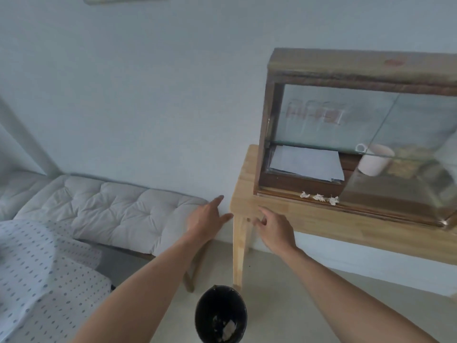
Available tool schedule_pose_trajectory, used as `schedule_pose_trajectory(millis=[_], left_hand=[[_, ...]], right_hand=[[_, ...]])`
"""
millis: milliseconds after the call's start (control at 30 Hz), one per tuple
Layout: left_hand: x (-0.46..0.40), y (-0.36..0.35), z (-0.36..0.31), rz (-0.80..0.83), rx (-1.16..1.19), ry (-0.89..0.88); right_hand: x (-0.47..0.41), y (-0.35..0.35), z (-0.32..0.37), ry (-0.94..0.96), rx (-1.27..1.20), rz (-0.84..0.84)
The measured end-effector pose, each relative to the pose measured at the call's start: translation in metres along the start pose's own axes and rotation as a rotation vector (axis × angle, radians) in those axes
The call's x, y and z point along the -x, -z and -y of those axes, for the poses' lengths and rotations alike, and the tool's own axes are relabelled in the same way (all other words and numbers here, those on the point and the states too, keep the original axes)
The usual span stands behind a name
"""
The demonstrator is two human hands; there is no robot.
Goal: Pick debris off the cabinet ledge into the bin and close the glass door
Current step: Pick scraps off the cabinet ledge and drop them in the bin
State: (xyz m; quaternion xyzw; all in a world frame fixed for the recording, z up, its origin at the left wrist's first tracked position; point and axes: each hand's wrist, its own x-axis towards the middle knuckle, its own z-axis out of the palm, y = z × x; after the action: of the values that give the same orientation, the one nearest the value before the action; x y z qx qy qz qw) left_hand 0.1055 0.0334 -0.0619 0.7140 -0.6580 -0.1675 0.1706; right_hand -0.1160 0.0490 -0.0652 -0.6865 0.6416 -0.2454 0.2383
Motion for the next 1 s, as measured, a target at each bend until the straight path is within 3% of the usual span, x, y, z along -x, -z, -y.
schedule_pose_trajectory(millis=[567, 1000], left_hand=[[-0.032, -0.037, -0.128, 0.028, -0.027, -0.22], [-0.063, -0.085, -0.2, 0.079, -0.035, -0.282]], right_hand=[[-0.013, 0.103, -0.08, -0.203, 0.002, -0.236], [-0.042, 0.121, -0.13, -0.283, 0.049, -0.171]])
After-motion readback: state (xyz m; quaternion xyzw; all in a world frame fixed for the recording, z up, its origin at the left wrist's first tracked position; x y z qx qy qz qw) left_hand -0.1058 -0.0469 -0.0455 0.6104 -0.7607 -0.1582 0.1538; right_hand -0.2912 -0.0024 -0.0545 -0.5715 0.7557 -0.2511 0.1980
